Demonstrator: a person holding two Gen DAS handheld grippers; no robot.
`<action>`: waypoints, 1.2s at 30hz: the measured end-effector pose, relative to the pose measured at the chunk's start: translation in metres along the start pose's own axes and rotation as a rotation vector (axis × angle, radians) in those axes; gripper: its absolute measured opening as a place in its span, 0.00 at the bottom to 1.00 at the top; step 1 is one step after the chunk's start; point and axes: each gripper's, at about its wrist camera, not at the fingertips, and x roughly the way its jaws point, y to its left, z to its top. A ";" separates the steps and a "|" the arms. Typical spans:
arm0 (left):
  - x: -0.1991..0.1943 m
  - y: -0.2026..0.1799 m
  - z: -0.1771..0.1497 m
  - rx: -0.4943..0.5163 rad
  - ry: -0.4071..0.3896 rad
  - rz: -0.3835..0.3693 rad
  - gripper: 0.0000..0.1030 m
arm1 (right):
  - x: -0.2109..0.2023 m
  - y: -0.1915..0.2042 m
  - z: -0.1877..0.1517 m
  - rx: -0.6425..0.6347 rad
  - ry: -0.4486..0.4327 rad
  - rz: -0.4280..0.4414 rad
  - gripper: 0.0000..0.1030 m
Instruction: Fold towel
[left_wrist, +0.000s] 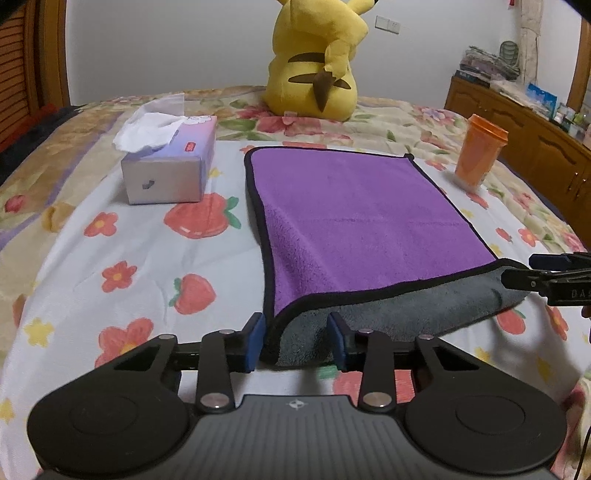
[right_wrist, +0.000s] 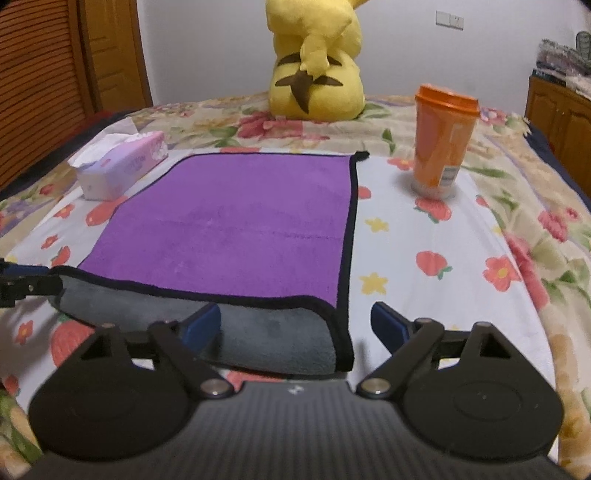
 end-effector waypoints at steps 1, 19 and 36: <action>0.000 0.000 0.000 -0.001 0.001 0.000 0.37 | 0.001 -0.001 0.001 0.004 0.009 0.010 0.83; 0.006 0.004 -0.004 0.018 0.025 0.007 0.28 | 0.012 -0.017 0.013 0.016 0.143 0.101 0.43; 0.005 -0.001 -0.006 0.050 0.007 -0.011 0.10 | 0.010 -0.023 0.008 -0.018 0.165 0.094 0.04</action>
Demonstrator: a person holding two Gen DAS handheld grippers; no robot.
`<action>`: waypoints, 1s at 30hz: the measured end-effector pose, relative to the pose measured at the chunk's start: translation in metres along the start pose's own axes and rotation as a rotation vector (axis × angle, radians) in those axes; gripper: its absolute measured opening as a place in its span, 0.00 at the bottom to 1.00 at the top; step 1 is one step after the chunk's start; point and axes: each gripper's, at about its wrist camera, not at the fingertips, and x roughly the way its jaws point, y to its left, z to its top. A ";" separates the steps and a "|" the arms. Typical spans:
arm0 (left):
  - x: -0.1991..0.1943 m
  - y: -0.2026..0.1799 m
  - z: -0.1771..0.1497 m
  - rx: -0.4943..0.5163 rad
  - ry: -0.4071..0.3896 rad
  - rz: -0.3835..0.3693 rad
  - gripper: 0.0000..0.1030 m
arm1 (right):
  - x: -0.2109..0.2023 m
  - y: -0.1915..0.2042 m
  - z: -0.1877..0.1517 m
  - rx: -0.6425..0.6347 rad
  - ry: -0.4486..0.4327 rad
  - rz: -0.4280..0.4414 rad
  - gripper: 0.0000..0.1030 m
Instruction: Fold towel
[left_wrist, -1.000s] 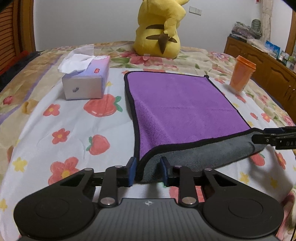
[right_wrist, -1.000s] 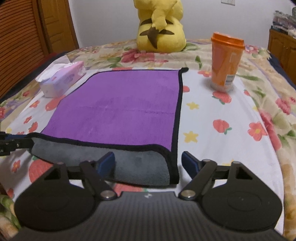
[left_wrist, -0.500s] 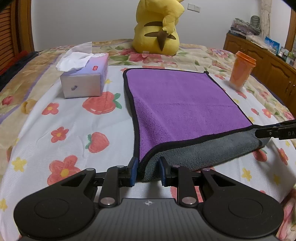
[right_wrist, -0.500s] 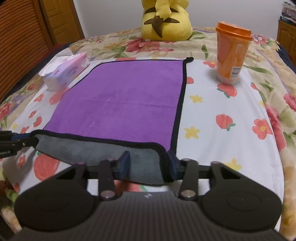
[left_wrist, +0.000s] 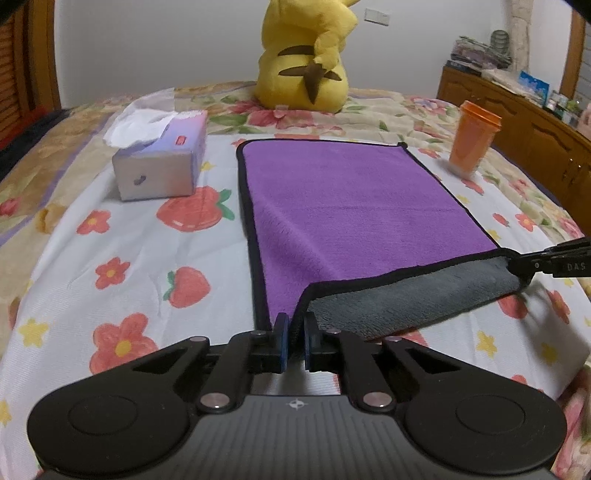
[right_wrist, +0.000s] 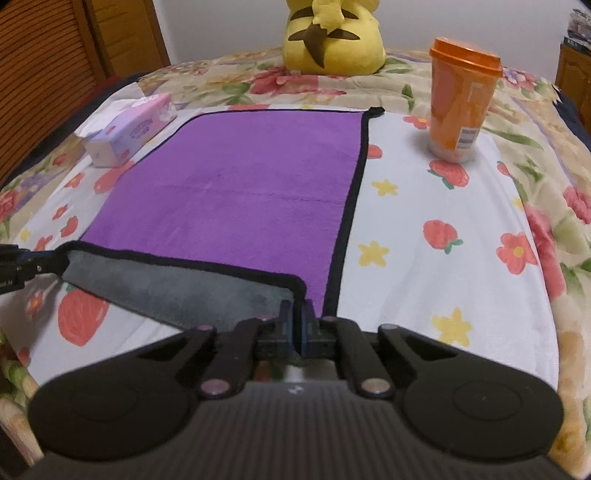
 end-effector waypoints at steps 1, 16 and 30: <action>-0.001 -0.001 0.000 0.007 -0.004 0.001 0.10 | -0.001 0.000 -0.001 -0.001 -0.005 -0.003 0.04; -0.011 -0.006 0.008 0.025 -0.074 -0.021 0.09 | -0.017 0.007 0.002 -0.042 -0.106 -0.032 0.04; -0.011 -0.004 0.029 0.029 -0.121 -0.026 0.08 | -0.021 0.006 0.015 -0.074 -0.173 -0.027 0.04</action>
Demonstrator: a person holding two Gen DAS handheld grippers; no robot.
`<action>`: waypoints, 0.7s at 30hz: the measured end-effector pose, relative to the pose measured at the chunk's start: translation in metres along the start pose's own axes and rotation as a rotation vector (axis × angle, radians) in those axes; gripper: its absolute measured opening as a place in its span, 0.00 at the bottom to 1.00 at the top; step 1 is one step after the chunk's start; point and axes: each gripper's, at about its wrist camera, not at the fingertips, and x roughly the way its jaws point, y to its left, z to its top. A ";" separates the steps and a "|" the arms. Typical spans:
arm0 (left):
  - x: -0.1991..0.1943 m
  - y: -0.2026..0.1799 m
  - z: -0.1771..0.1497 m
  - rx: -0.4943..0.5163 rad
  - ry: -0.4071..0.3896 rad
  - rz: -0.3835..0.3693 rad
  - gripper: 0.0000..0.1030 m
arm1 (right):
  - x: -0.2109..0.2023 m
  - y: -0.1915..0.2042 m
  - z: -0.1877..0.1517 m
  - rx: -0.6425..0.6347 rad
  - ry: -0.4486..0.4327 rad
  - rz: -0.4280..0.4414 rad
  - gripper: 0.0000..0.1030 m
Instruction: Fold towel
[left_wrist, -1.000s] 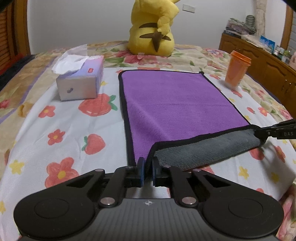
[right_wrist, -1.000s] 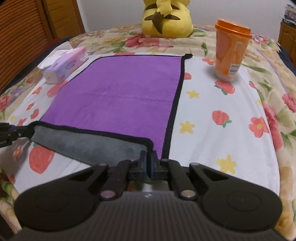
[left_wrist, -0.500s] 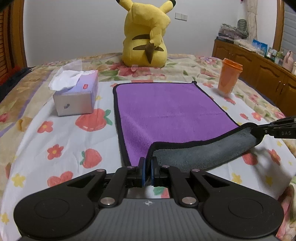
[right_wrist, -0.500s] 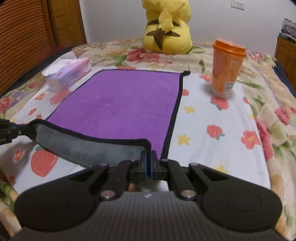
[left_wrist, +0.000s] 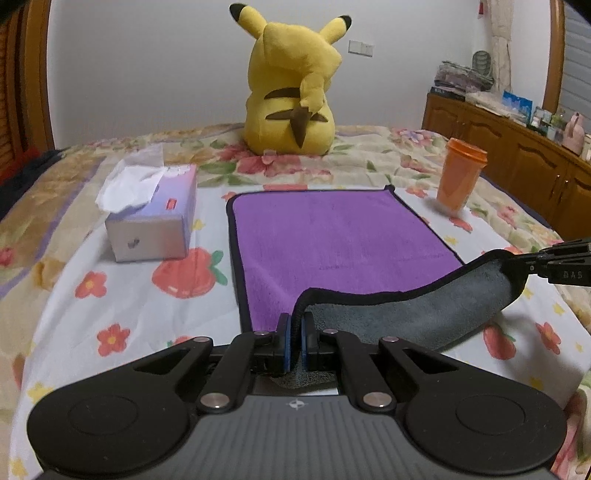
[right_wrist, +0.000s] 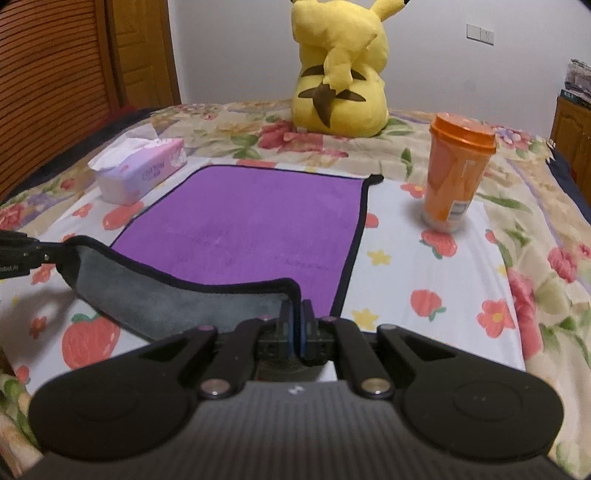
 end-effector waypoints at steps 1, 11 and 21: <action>-0.001 -0.001 0.002 0.001 -0.005 -0.003 0.08 | -0.001 -0.001 0.001 0.002 -0.004 0.002 0.04; -0.008 -0.007 0.025 0.036 -0.053 -0.001 0.08 | -0.003 -0.003 0.014 -0.016 -0.043 0.009 0.04; 0.007 -0.004 0.057 0.052 -0.079 0.010 0.08 | 0.001 -0.012 0.042 -0.018 -0.108 0.018 0.04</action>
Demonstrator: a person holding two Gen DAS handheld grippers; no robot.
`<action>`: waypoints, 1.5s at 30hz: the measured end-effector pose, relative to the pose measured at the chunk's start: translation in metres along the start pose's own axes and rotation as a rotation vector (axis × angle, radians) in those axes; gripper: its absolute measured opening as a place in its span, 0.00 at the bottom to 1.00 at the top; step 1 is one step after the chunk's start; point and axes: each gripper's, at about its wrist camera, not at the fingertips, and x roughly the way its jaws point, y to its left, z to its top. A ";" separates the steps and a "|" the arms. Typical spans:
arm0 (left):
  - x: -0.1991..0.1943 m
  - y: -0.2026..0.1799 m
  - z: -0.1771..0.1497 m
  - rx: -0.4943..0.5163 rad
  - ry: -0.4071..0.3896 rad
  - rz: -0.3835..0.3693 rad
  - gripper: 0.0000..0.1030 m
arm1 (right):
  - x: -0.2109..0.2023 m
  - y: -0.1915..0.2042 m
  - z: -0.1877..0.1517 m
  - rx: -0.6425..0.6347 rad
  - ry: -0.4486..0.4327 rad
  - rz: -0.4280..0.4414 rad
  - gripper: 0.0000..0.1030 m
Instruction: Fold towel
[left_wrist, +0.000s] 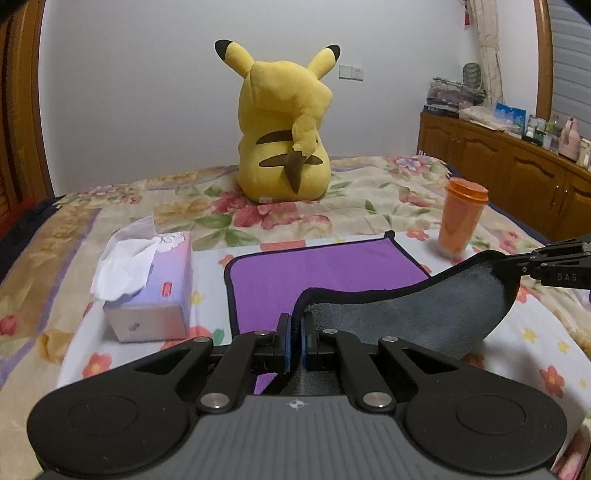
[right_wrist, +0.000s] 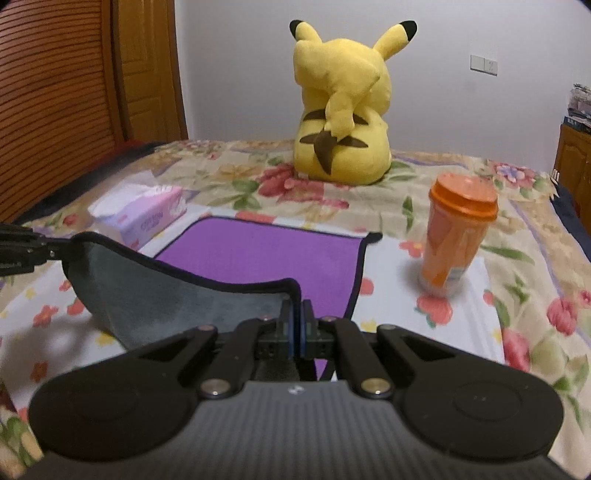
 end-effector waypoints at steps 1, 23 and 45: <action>0.002 0.001 0.003 -0.001 -0.001 -0.002 0.08 | 0.002 -0.002 0.003 0.001 -0.004 0.003 0.04; 0.035 0.016 0.053 0.048 -0.086 0.049 0.08 | 0.035 -0.014 0.045 -0.080 -0.046 -0.032 0.04; 0.099 0.034 0.081 0.024 -0.096 0.099 0.08 | 0.087 -0.021 0.078 -0.143 -0.094 -0.127 0.04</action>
